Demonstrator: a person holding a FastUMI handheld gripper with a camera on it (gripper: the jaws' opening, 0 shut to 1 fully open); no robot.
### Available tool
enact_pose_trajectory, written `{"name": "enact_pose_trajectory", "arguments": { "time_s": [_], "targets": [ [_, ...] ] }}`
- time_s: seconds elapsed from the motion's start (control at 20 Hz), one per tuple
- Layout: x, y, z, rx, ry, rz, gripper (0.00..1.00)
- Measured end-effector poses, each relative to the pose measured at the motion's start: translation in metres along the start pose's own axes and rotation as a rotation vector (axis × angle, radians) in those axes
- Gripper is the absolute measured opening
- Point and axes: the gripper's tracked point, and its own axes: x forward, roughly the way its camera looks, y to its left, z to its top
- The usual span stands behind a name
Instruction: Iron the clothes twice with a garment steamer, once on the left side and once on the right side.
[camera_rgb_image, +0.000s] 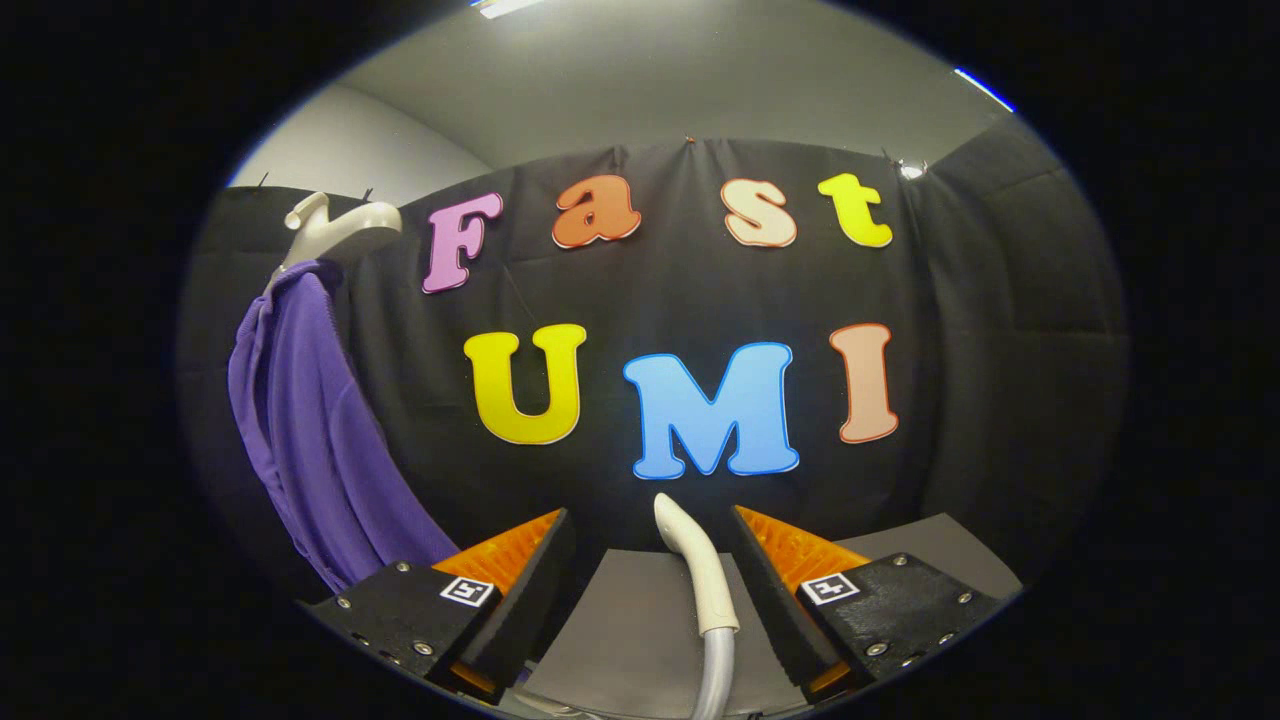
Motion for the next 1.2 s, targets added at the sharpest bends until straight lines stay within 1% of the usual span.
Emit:
{"name": "enact_pose_trajectory", "arguments": {
  "time_s": [0.15,0.3,0.4,0.5,0.6,0.75,0.8,0.95,1.1,1.2],
  "targets": [
    [0.035,-0.024,-0.022,0.102,0.075,0.018,0.95],
    [0.061,-0.033,-0.046,0.22,0.175,0.073,0.95],
    [0.072,-0.035,-0.06,0.24,0.234,0.115,0.95],
    [0.085,-0.035,-0.067,0.267,0.263,0.142,0.95],
    [0.093,-0.038,-0.082,0.291,0.308,0.154,0.95],
    [0.103,-0.04,-0.114,0.289,0.409,0.177,0.96],
    [0.104,-0.038,-0.122,0.303,0.438,0.2,0.95],
    [0.107,-0.036,-0.139,0.406,0.505,0.24,0.96],
    [0.109,-0.027,-0.157,0.525,0.61,0.288,0.95],
    [0.11,-0.019,-0.153,0.599,0.627,0.338,0.95]
  ]
}}
